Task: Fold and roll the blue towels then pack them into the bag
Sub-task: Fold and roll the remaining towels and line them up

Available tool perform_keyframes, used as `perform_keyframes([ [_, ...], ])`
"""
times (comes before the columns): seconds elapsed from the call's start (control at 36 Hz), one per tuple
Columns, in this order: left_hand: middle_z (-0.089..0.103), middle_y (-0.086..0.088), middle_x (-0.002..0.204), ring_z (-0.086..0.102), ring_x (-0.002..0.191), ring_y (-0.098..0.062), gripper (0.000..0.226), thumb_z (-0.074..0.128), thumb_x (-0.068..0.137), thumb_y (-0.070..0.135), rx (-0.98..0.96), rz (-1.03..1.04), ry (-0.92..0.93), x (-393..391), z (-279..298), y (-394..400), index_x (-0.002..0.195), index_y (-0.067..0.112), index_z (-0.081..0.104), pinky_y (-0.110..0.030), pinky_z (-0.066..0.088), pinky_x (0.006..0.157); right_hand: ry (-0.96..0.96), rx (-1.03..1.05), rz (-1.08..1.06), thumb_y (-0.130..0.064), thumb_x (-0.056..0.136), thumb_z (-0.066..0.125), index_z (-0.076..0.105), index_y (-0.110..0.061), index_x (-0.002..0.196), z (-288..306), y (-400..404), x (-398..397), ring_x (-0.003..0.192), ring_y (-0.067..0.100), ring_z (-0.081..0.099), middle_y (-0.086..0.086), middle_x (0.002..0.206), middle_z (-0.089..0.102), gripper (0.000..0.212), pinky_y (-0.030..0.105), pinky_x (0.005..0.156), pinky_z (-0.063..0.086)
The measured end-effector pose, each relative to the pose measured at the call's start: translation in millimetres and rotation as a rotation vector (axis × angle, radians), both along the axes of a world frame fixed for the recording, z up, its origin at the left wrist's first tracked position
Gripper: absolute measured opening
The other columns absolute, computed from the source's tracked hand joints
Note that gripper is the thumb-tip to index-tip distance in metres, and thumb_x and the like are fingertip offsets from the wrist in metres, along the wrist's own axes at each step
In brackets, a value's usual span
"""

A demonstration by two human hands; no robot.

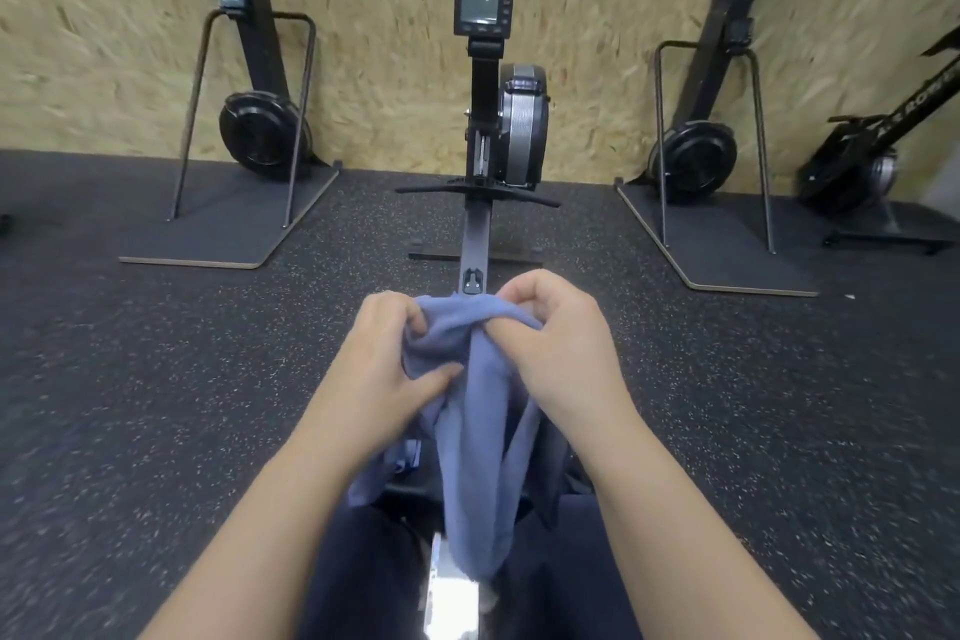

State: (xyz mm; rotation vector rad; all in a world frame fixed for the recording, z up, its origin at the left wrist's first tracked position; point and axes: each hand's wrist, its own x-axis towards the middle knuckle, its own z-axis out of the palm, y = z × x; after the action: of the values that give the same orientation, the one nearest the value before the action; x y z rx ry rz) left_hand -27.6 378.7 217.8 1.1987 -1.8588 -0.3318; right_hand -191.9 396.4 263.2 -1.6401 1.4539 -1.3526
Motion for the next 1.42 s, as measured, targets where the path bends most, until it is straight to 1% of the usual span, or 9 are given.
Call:
perform_keyframes([
  [0.19, 0.045, 0.005, 0.076, 0.044, 0.071, -0.002, 0.023, 0.061, 0.079, 0.003, 0.000, 0.229, 0.033, 4.9, -2.0, -5.2, 0.078, 0.016, 0.042, -0.013, 0.032, 0.062, 0.090, -0.028, 0.006, -0.014, 0.079, 0.064, 0.059, -0.022, 0.071, -0.6, 2.5, -3.6, 0.052, 0.004, 0.039, -0.006, 0.058, 0.052, 0.012, 0.019, 0.049, 0.030],
  [0.31, 0.050, 0.011, 0.069, 0.047, 0.066, 0.000, 0.017, 0.064, 0.089, 0.018, 0.081, 0.173, 0.012, 9.6, -3.9, -5.1, 0.080, 0.021, 0.050, -0.013, 0.032, 0.058, 0.074, -0.007, -0.004, -0.012, 0.082, 0.064, 0.059, -0.027, 0.074, -2.6, 0.7, -7.1, 0.053, 0.002, 0.043, -0.009, 0.063, 0.055, 0.017, 0.015, 0.049, 0.034],
  [0.42, 0.052, 0.013, 0.085, 0.049, 0.085, 0.005, 0.026, 0.064, 0.089, 0.013, 0.019, 0.102, 0.005, 12.8, -6.5, -6.0, 0.074, 0.029, 0.050, -0.012, 0.035, 0.071, 0.158, -0.004, -0.004, -0.022, 0.088, 0.063, 0.061, -0.031, 0.081, -9.7, 0.6, -12.2, 0.071, 0.002, 0.055, -0.010, 0.079, 0.064, 0.011, 0.015, 0.063, 0.041],
  [0.56, 0.048, 0.008, 0.068, 0.041, 0.059, -0.008, 0.019, 0.052, 0.096, 0.017, 0.199, 0.087, 0.203, 8.0, -7.8, -5.4, 0.078, 0.022, 0.046, -0.027, 0.031, 0.058, 0.339, 0.012, -0.014, -0.030, 0.092, 0.060, 0.061, -0.024, 0.091, -19.4, 2.6, -12.4, 0.081, 0.010, 0.058, -0.009, 0.084, 0.065, 0.006, 0.026, 0.073, 0.044],
  [0.69, 0.045, 0.008, 0.067, 0.037, 0.056, -0.002, 0.016, 0.049, 0.098, 0.022, 0.235, -0.040, 0.347, -6.9, -1.5, -2.4, 0.083, 0.022, 0.043, -0.028, 0.030, 0.059, 0.382, -0.014, 0.106, -0.030, 0.087, 0.066, 0.061, -0.031, 0.107, -20.0, 8.1, -1.3, 0.074, -0.004, 0.049, -0.017, 0.097, 0.064, 0.020, 0.008, 0.070, 0.036],
  [0.89, 0.050, 0.018, 0.074, 0.044, 0.066, 0.004, 0.018, 0.044, 0.098, 0.030, 0.194, -0.157, 0.334, -19.4, 3.6, 10.0, 0.084, 0.020, 0.048, -0.012, 0.036, 0.065, 0.330, -0.069, 0.008, -0.017, 0.091, 0.056, 0.067, -0.017, 0.090, -17.8, 10.3, 1.7, 0.085, 0.015, 0.056, -0.003, 0.091, 0.069, 0.011, 0.028, 0.075, 0.040],
  [1.03, 0.057, 0.026, 0.102, 0.056, 0.095, 0.002, 0.030, 0.057, 0.074, 0.052, 0.163, -0.171, 0.180, -18.8, -7.3, 12.1, 0.097, 0.033, 0.053, -0.009, 0.039, 0.081, 0.293, -0.004, -0.038, -0.022, 0.088, 0.058, 0.067, -0.021, 0.088, -15.8, 9.2, -0.5, 0.077, 0.008, 0.053, -0.008, 0.081, 0.066, 0.010, 0.022, 0.068, 0.039],
  [1.22, 0.058, 0.013, 0.093, 0.053, 0.086, -0.004, 0.021, 0.055, 0.080, 0.005, 0.140, 0.025, 0.046, -24.1, -21.8, 5.1, 0.091, 0.022, 0.059, -0.024, 0.042, 0.078, 0.253, 0.012, -0.052, -0.019, 0.087, 0.055, 0.066, -0.020, 0.089, -19.3, 10.4, 2.6, 0.078, 0.012, 0.053, -0.005, 0.080, 0.065, 0.011, 0.026, 0.070, 0.040],
  [1.42, 0.061, 0.012, 0.083, 0.056, 0.075, -0.008, 0.029, 0.055, 0.079, -0.002, 0.289, 0.129, 0.095, -1.5, -49.0, -6.9, 0.085, 0.027, 0.056, -0.028, 0.045, 0.071, 0.154, -0.012, -0.248, -0.018, 0.094, 0.049, 0.065, -0.021, 0.102, -28.8, 2.9, -9.7, 0.092, 0.022, 0.059, 0.000, 0.095, 0.068, 0.018, 0.038, 0.081, 0.046],
])
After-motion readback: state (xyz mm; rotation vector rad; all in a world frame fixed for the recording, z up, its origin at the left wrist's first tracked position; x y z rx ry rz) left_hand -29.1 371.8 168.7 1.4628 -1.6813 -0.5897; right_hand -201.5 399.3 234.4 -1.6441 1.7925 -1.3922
